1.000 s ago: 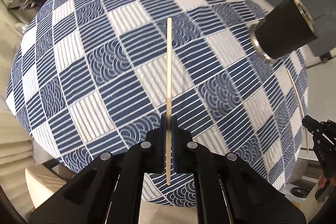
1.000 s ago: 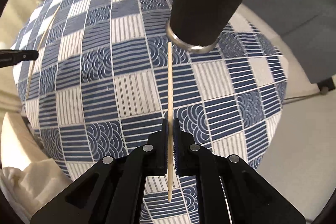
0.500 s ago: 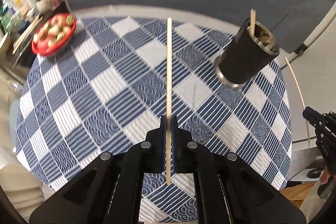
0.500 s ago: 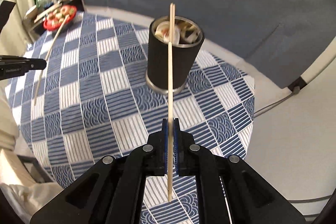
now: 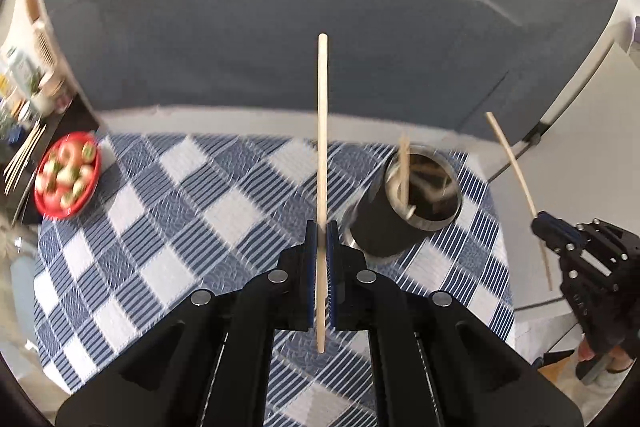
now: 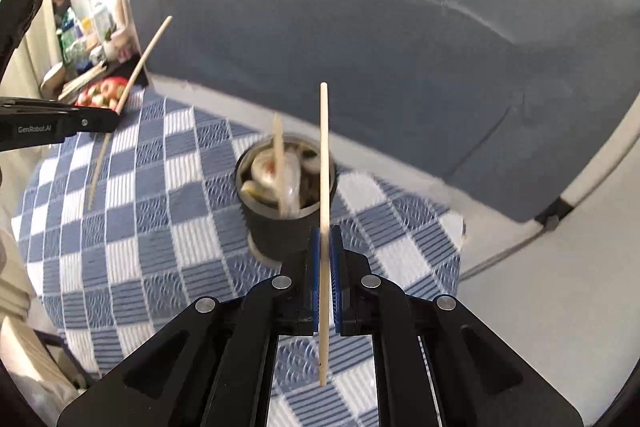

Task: Organize utensils
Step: 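Lower the chopsticks into the black cup and open both grippers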

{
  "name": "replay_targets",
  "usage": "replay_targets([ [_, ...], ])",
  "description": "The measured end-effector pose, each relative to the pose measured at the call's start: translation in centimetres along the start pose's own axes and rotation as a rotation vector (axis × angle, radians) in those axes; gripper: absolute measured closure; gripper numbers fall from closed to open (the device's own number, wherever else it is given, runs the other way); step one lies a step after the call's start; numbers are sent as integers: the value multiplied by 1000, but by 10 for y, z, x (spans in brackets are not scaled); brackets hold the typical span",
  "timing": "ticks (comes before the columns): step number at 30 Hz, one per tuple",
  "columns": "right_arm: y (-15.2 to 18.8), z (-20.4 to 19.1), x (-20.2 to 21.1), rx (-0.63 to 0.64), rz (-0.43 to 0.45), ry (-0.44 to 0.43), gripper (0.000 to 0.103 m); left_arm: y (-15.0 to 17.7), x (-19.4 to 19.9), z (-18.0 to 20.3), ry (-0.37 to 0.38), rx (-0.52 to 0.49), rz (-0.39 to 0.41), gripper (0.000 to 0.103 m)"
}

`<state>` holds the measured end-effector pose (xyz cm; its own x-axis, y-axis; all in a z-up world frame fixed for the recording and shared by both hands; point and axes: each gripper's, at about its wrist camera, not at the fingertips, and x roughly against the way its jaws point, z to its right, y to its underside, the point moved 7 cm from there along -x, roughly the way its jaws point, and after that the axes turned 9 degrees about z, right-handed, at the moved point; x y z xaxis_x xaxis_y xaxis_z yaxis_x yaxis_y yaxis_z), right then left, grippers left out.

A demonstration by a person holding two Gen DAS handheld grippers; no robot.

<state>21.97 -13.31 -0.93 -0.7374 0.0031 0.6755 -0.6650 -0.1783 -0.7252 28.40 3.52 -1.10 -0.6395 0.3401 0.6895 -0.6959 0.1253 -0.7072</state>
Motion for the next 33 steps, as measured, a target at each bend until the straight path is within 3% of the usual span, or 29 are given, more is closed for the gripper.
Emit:
replay_targets([
  [8,-39,19,-31,-20,89,-59,98,-58,-18,46,118,-36,78,98],
  [11,-46,22,-41,-55,123,-109,98,-67,-30,59,108,-73,93,98],
  [20,-56,28,-62,-143,234,-265,98,-66,-61,72,196,-51,73,98],
  [23,-60,33,-61,-160,254,-282,98,-64,-62,72,230,-34,90,98],
  [29,-68,38,-42,-146,280,-296,98,-56,-65,72,230,-39,64,98],
  [33,-70,42,-26,-124,306,-283,98,-53,-65,60,190,-33,63,98],
])
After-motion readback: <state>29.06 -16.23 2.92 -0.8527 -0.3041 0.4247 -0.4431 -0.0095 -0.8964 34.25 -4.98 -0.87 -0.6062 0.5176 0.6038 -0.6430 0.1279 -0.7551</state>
